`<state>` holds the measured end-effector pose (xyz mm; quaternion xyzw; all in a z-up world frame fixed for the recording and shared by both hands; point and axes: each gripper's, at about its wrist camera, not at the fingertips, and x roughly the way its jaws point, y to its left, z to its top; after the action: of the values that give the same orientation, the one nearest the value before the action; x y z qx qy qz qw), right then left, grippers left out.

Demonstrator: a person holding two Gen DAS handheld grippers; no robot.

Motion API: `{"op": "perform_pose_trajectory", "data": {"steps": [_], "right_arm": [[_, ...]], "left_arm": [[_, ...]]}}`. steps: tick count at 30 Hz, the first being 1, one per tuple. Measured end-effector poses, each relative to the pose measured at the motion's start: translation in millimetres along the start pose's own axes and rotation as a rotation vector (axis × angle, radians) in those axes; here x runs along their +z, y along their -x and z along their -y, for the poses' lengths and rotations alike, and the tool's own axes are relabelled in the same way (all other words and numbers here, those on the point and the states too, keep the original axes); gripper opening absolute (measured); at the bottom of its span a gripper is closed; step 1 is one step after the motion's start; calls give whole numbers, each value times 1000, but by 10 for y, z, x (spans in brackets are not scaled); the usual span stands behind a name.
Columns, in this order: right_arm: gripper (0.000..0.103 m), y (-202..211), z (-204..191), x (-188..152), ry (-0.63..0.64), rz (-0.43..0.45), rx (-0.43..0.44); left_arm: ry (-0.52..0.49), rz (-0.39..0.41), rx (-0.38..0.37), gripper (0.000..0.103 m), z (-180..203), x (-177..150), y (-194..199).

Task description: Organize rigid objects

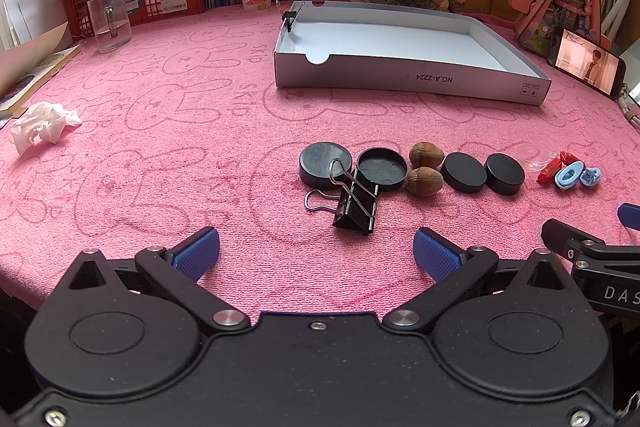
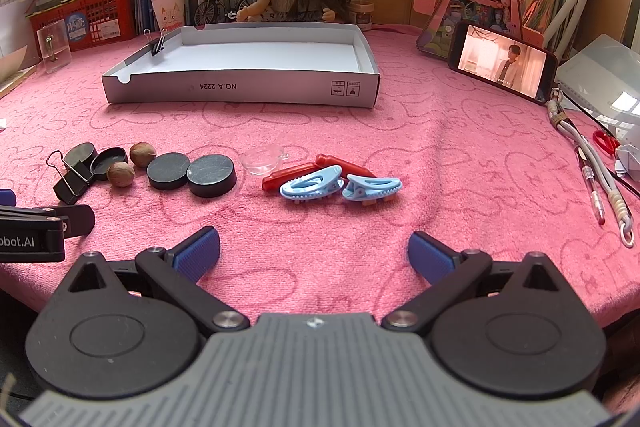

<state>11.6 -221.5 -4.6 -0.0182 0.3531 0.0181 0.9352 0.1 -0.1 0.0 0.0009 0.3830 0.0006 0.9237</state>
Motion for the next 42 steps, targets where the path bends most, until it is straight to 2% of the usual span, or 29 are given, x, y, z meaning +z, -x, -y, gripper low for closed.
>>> {"op": "perform_pose_trajectory", "data": {"steps": [22,29,34,36,39,42], "right_arm": [[103,-14,9,-7,-4,6,2],[103,16,10,-34,-5,23,0],[103,22,34,-33,4,38,17],[103,39,56,-20,1,56,24],[102,72,88,8,8,99,26],[98,90,134,39,20,136,25]], "left_arm": [[-10,-14,-9,103,-30,26,7],[-15,6,-14,103,-31,-8,1],[-2,3,-20,100,-48,2,18],[3,11,-18,95,-58,6,36],[4,29,-15,81,-71,26,64],[15,46,-30,62,-89,40,98]]}}
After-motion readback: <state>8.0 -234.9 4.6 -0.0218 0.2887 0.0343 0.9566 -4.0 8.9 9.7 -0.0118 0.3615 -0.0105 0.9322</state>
